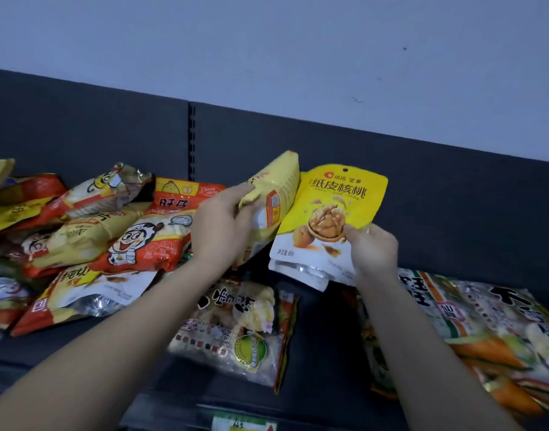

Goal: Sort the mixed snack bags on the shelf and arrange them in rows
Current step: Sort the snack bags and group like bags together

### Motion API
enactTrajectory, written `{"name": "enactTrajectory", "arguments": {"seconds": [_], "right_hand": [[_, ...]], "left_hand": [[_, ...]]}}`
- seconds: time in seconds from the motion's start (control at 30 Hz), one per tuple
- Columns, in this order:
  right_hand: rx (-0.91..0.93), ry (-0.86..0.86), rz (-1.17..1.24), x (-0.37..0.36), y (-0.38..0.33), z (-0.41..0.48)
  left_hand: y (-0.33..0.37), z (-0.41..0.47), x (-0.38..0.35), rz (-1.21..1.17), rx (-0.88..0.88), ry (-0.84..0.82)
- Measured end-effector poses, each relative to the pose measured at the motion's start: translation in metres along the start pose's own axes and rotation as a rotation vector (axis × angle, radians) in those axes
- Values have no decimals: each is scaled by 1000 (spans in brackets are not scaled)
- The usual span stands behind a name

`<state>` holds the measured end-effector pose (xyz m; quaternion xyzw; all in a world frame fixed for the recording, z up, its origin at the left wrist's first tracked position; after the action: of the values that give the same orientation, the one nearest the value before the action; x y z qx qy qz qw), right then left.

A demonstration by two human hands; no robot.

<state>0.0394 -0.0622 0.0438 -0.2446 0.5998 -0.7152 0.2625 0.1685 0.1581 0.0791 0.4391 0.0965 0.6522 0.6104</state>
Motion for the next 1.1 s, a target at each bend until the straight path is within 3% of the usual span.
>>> {"name": "enactTrajectory", "arguments": {"seconds": [0.1, 0.27, 0.73, 1.1], "right_hand": [[93, -5, 39, -16, -20, -10], [191, -78, 170, -47, -36, -20], [268, -260, 224, -168, -66, -51], [223, -336, 279, -324, -86, -49]], "left_hand": [[2, -4, 40, -139, 68, 114], [3, -10, 86, -136, 70, 205], [-28, -46, 205, 42, 113, 365], [-117, -20, 323, 123, 100, 428]]}}
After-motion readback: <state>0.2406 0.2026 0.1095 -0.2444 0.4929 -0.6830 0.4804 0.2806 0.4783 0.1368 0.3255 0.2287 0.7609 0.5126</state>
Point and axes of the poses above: each hand's wrist, its own z-axis towards the middle knuckle, its own x-axis out of the back of the hand, y = z × x, the point moved 7 cm from there along z, towards the middle knuckle, and after that the axes turned 14 degrees about -y, right-handed, at the moved point
